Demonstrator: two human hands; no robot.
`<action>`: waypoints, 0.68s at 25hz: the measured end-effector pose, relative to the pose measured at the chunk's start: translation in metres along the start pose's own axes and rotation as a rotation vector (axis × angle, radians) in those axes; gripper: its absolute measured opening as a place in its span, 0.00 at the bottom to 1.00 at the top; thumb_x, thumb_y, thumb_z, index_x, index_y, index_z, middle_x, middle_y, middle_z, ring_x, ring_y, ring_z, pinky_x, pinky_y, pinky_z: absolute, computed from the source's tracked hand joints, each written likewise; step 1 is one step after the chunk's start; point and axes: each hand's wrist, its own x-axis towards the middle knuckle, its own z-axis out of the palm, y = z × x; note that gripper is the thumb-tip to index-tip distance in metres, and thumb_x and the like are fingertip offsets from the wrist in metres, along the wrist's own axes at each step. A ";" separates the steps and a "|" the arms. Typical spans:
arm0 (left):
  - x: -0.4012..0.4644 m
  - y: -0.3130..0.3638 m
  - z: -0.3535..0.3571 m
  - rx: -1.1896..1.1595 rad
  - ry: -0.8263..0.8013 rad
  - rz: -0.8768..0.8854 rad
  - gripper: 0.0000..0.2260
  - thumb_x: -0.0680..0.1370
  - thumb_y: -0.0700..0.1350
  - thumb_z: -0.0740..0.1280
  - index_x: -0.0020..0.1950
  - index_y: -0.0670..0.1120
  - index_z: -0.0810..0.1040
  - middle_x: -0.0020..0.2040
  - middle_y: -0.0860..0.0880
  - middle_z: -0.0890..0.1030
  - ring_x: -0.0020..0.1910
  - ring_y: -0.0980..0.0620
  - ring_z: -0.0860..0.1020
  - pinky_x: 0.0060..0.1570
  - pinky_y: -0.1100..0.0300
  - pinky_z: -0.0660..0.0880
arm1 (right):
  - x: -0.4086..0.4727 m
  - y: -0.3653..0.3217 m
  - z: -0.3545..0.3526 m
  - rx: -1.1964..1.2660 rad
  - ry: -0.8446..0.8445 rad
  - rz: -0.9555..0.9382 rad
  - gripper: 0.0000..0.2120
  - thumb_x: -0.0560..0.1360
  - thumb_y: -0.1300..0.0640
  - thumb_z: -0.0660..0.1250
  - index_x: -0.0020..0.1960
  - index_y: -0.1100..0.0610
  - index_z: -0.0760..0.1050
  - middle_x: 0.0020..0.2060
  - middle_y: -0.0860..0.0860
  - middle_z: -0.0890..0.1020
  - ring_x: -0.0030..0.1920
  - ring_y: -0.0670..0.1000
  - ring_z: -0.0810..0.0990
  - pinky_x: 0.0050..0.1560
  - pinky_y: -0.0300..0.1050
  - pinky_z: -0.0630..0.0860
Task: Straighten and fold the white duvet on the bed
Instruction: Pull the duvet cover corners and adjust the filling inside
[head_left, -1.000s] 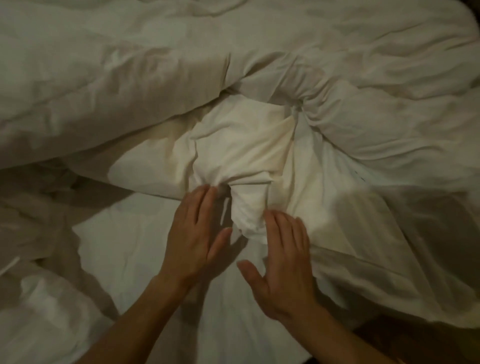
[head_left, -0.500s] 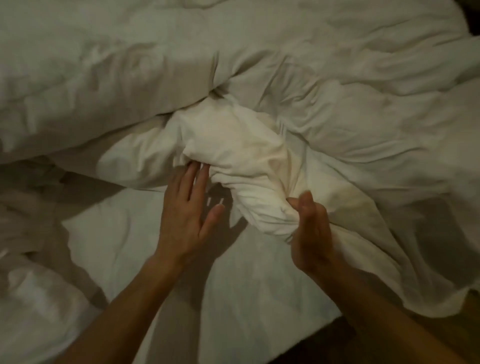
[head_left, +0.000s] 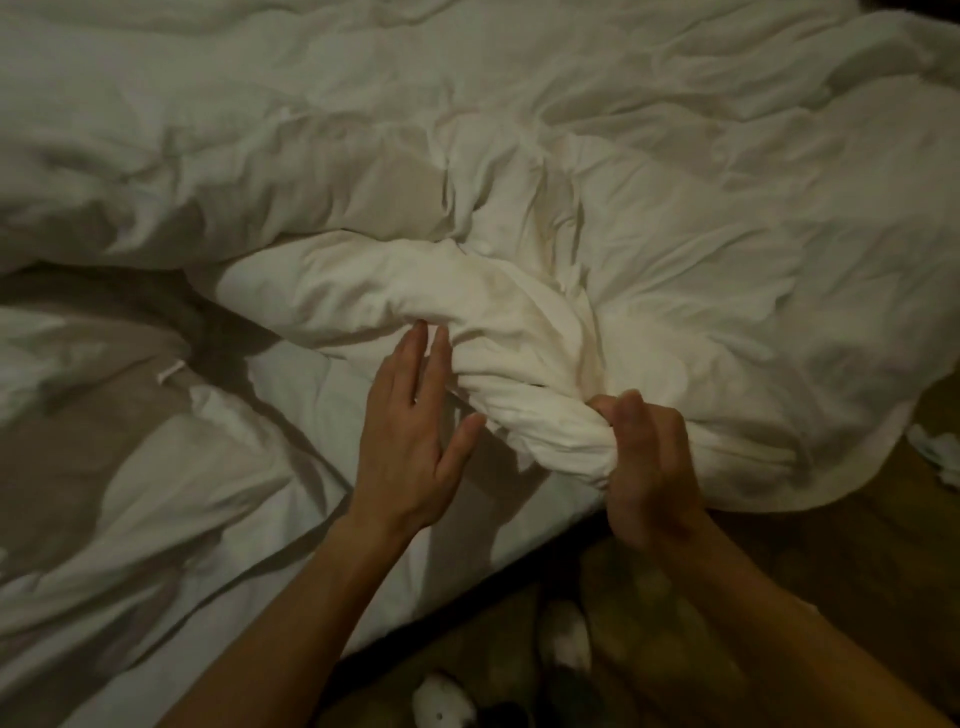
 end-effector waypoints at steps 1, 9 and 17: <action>-0.009 0.004 -0.003 -0.004 -0.005 0.016 0.34 0.82 0.64 0.47 0.79 0.41 0.56 0.79 0.40 0.58 0.78 0.44 0.57 0.73 0.41 0.60 | -0.011 -0.004 -0.006 -0.020 0.037 0.000 0.24 0.78 0.42 0.58 0.41 0.64 0.73 0.35 0.50 0.77 0.43 0.53 0.80 0.42 0.40 0.75; -0.038 0.045 0.004 0.007 0.095 0.178 0.34 0.81 0.63 0.51 0.77 0.38 0.62 0.77 0.37 0.62 0.77 0.40 0.60 0.74 0.37 0.56 | -0.048 -0.018 -0.061 0.415 -0.221 0.241 0.40 0.72 0.25 0.53 0.41 0.57 0.88 0.44 0.62 0.86 0.49 0.58 0.86 0.43 0.36 0.80; 0.016 -0.028 0.078 0.286 -0.273 -0.089 0.37 0.78 0.67 0.37 0.79 0.47 0.57 0.79 0.46 0.61 0.77 0.47 0.58 0.77 0.47 0.48 | 0.033 0.069 -0.007 -0.553 0.222 -0.114 0.36 0.77 0.31 0.43 0.48 0.55 0.80 0.45 0.58 0.85 0.48 0.62 0.81 0.50 0.52 0.73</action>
